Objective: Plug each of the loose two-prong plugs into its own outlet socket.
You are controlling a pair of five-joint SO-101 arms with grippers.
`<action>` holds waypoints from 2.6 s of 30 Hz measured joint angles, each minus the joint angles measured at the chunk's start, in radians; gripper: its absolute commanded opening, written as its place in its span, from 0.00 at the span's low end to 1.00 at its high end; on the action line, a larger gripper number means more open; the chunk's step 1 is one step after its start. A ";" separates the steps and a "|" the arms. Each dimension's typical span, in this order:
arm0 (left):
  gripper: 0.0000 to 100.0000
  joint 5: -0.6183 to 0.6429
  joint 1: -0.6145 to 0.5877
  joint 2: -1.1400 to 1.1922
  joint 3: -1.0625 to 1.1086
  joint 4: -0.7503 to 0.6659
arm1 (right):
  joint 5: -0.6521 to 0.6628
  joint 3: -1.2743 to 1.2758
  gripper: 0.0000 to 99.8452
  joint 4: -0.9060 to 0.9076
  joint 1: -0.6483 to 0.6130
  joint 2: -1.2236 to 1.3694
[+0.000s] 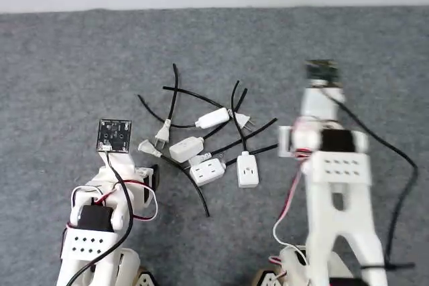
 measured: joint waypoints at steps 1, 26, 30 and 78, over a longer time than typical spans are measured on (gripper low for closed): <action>0.10 0.000 0.000 0.000 0.006 0.000 | -0.003 0.000 0.01 -0.028 -0.048 0.029; 0.01 -0.098 0.009 0.000 0.012 0.000 | -0.009 -0.032 0.01 -0.140 -0.210 0.439; 0.01 -0.098 0.009 0.000 0.012 0.000 | -0.011 -0.032 0.01 -0.124 -0.146 0.440; 0.02 -0.100 0.009 0.000 0.023 0.000 | -0.008 0.259 0.01 -0.190 -0.196 0.135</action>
